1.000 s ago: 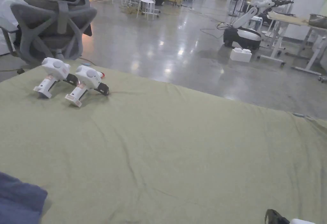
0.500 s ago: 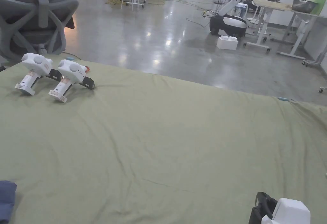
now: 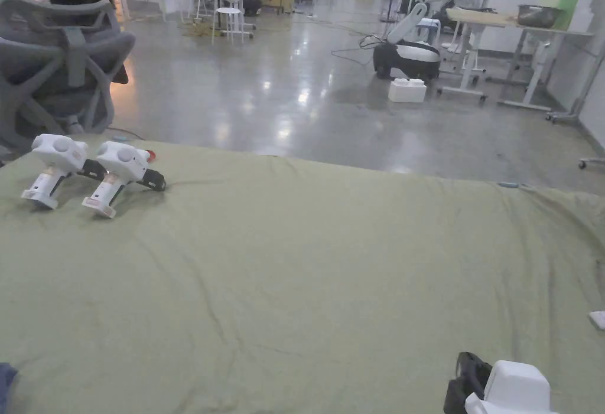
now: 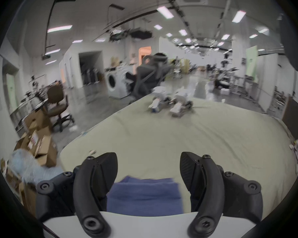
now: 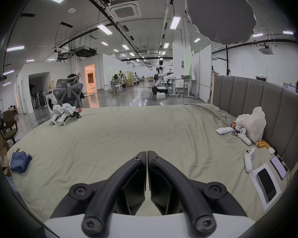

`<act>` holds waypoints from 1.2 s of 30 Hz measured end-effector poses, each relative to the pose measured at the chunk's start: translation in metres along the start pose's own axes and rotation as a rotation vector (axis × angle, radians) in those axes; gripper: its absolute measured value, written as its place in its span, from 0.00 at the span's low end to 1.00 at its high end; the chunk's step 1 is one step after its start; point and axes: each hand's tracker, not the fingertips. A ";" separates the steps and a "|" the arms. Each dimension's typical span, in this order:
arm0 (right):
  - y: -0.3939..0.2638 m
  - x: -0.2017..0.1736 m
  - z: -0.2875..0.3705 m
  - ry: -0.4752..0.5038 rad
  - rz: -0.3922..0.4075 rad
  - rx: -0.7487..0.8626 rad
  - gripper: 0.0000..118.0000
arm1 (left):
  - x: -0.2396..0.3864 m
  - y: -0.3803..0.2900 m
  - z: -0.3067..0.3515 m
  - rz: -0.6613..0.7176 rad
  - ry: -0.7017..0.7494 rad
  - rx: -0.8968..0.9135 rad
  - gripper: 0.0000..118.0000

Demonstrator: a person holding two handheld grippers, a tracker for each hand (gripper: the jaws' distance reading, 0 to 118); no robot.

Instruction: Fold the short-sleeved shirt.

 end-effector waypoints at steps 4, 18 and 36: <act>0.006 0.003 -0.001 -0.005 -0.024 0.011 0.01 | 0.061 -0.010 0.022 -0.059 -0.132 0.097 0.53; 0.035 0.002 0.004 -0.074 0.023 0.152 0.01 | 0.241 -0.059 0.042 -0.103 -0.317 0.299 0.03; 0.032 -0.011 0.007 -0.052 0.013 0.183 0.01 | 0.276 -0.080 0.062 -0.112 -0.402 0.287 0.00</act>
